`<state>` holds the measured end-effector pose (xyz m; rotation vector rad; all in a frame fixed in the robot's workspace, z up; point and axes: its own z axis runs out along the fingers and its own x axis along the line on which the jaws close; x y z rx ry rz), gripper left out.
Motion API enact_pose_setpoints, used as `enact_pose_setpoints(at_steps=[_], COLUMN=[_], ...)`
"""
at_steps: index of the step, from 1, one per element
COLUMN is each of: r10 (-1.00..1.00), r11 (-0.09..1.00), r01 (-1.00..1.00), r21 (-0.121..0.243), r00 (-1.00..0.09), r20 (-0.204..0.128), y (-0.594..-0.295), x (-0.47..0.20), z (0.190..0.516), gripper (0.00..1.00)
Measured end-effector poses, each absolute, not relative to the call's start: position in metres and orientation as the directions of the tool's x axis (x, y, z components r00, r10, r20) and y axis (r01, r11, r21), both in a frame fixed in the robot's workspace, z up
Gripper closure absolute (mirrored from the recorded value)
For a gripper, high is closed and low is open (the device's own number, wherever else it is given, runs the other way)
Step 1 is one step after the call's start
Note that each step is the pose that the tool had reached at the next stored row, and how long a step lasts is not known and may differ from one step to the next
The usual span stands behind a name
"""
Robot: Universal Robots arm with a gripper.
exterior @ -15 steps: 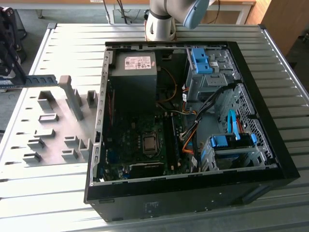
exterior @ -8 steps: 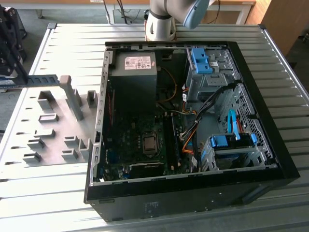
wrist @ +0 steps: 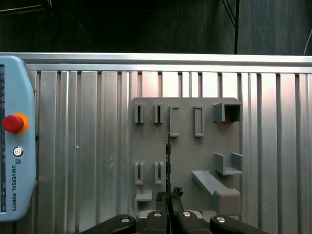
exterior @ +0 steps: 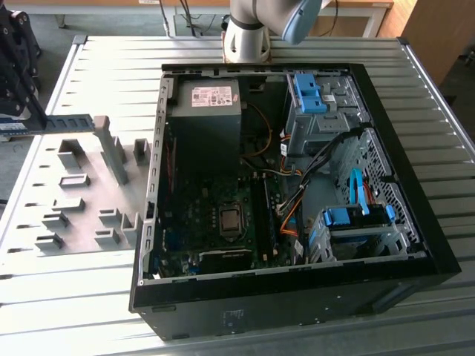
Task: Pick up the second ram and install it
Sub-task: 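Pick up the second ram and move it above second insertion slot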
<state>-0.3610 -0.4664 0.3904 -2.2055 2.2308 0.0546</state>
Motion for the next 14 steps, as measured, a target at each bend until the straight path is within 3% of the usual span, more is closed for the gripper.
enact_pose_setpoints(at_steps=[14], r10=[-1.0], r11=[0.011], r01=[-1.0], r21=[0.022], r00=[-0.012], r20=[-0.027], y=[-0.4663], x=[-0.3523], z=[0.3904], gripper=[0.86])
